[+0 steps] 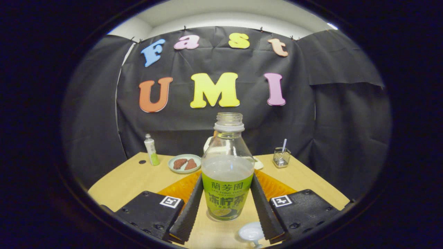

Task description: Take the bottle from table, then pour the juice into the cup, finally place the bottle on the coaster

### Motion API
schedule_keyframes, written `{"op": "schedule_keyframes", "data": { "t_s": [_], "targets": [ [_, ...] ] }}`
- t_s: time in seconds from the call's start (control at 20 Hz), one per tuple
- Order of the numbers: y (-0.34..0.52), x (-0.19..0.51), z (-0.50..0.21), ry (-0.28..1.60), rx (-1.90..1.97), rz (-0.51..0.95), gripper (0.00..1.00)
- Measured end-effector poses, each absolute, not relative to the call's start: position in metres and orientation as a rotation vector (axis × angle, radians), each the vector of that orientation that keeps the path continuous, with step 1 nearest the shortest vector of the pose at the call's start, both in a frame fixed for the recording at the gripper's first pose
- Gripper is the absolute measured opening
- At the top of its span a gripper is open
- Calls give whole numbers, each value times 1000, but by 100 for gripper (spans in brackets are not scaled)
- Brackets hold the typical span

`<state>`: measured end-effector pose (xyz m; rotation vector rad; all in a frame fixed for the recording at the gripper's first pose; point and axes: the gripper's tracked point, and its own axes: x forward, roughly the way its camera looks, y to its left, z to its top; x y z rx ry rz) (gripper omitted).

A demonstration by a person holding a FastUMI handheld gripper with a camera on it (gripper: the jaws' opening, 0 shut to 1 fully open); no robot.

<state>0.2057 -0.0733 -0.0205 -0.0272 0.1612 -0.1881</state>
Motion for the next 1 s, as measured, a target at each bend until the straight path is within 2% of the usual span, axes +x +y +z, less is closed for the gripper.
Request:
{"op": "schedule_keyframes", "data": {
  "t_s": [0.65,1.0],
  "targets": [
    [-69,284,-115,194,-71,-226,81],
    [-73,288,-126,175,-64,-235,83]
  ]
}}
